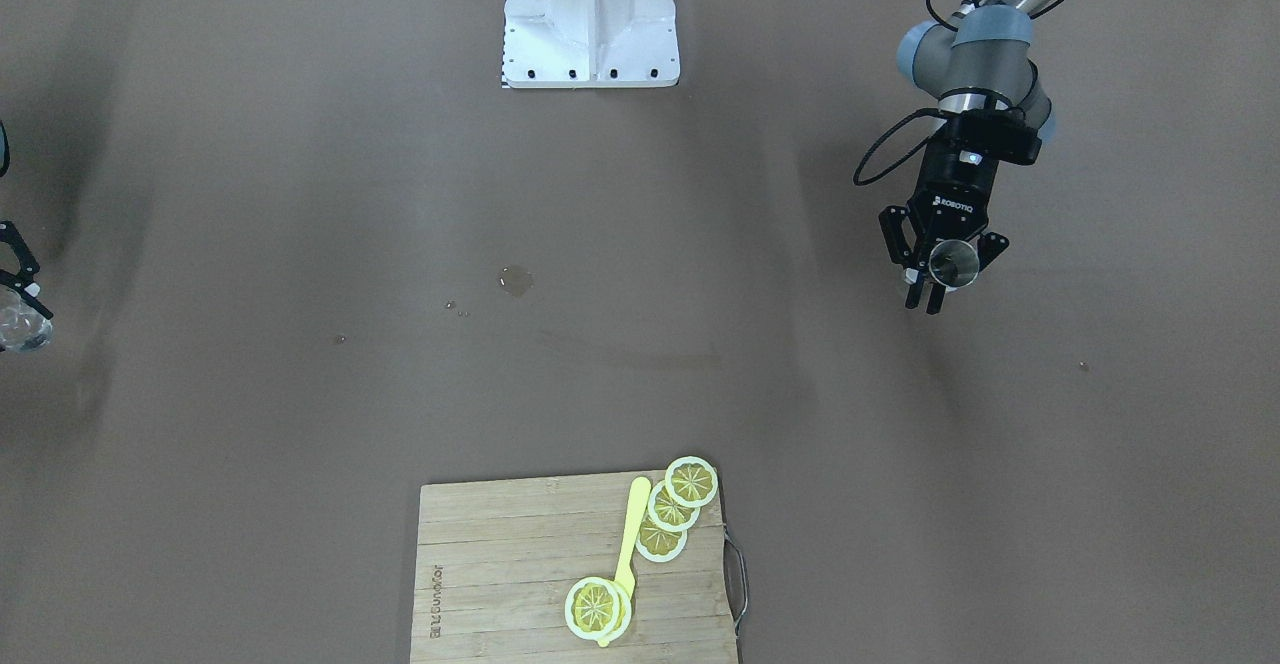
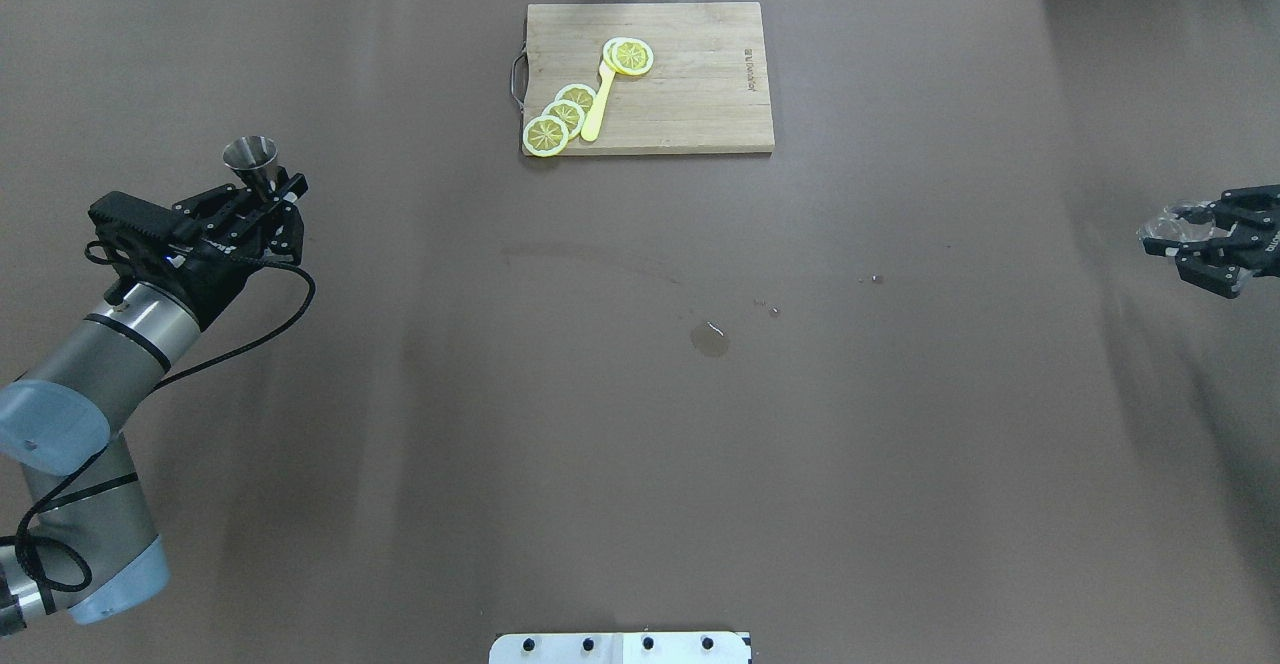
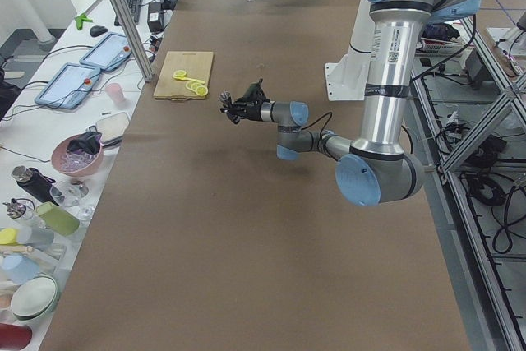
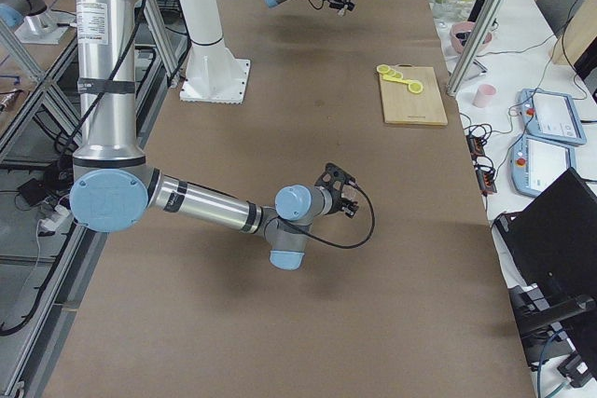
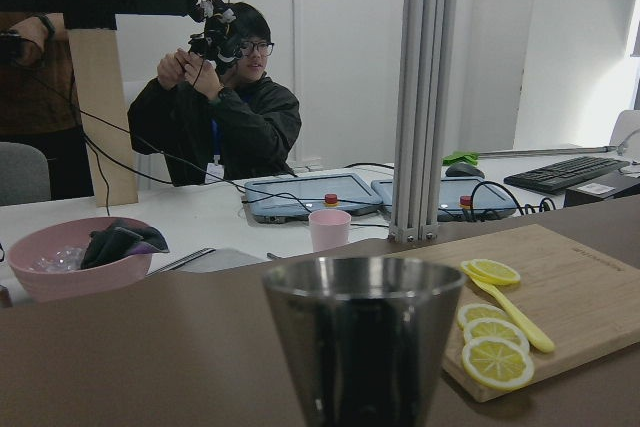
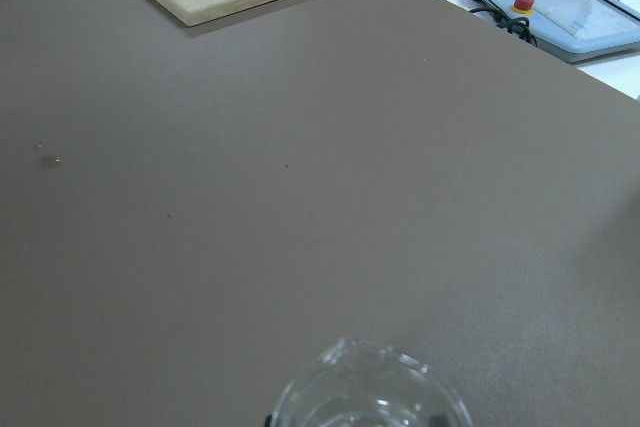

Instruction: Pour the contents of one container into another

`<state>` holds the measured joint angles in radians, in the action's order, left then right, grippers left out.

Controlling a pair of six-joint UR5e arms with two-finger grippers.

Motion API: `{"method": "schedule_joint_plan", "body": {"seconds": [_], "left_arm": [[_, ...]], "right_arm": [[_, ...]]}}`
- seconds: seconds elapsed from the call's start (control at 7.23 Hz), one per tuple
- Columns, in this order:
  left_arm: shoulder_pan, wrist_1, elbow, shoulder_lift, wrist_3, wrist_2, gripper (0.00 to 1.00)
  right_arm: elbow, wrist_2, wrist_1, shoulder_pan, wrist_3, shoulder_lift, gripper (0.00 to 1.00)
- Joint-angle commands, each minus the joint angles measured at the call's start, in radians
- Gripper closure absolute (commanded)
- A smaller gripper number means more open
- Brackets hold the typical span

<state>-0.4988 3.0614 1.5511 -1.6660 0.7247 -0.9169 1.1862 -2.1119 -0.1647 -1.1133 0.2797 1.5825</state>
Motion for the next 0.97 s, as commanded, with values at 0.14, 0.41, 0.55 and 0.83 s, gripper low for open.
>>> {"method": "schedule_joint_plan", "body": {"seconds": [0.14,0.41,0.55,0.83], "left_arm": [[0.003,-0.079,0.061,0.116,0.160,0.091,1.00],[0.020,-0.095,0.060,0.153,0.179,0.162,1.00],[0.034,-0.098,0.055,0.155,0.194,0.194,1.00],[0.052,-0.115,0.021,0.157,0.275,0.214,1.00]], "right_arm": [[-0.056,0.020,-0.013,0.039,0.021,-0.062,1.00],[-0.053,0.018,-0.018,0.081,0.053,-0.085,1.00],[-0.054,0.020,-0.018,0.107,0.053,-0.087,1.00],[-0.057,0.023,-0.018,0.138,0.053,-0.090,1.00]]}}
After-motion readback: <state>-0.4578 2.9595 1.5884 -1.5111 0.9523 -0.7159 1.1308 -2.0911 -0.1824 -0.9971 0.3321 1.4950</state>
